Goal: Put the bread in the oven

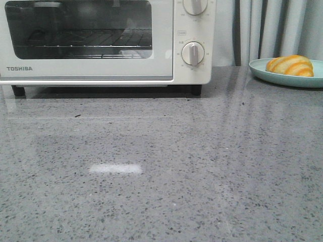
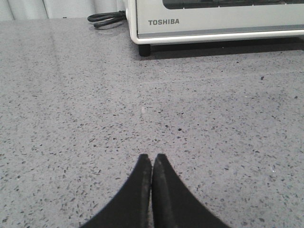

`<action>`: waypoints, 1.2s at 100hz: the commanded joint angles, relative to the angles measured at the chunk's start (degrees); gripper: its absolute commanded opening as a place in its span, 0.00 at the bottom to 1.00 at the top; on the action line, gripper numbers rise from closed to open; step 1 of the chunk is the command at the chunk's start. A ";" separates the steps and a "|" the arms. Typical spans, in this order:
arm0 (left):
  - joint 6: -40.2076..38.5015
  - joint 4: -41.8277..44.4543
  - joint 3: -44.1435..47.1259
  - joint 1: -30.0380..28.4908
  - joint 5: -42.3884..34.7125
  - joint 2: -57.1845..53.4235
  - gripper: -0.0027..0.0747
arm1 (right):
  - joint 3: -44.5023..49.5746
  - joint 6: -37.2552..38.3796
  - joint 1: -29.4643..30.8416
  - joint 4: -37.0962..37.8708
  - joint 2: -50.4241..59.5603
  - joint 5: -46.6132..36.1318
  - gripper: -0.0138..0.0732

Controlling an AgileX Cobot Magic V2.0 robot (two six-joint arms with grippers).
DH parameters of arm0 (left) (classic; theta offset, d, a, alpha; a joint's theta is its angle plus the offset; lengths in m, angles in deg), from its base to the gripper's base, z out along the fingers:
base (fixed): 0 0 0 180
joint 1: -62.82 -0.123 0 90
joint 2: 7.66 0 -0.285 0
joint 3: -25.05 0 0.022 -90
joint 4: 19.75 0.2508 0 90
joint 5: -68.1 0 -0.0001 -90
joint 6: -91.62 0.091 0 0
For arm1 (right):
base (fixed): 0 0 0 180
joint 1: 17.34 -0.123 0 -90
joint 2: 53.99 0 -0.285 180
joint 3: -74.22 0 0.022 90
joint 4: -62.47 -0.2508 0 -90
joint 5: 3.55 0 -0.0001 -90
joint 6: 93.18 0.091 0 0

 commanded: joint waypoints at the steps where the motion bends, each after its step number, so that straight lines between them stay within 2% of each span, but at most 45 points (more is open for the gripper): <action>1: -0.53 -0.22 1.38 -0.22 -3.41 -1.68 0.01 | 0.77 -0.13 0.30 0.46 0.81 -1.80 0.08; 108: -0.53 -0.01 1.38 -0.22 -3.41 -1.68 0.01 | 0.77 -0.13 0.30 0.46 0.81 -1.80 0.08; 120: -0.53 -0.01 1.38 -0.22 -3.68 -1.68 0.01 | 0.77 -0.13 0.30 1.66 0.81 -6.37 0.08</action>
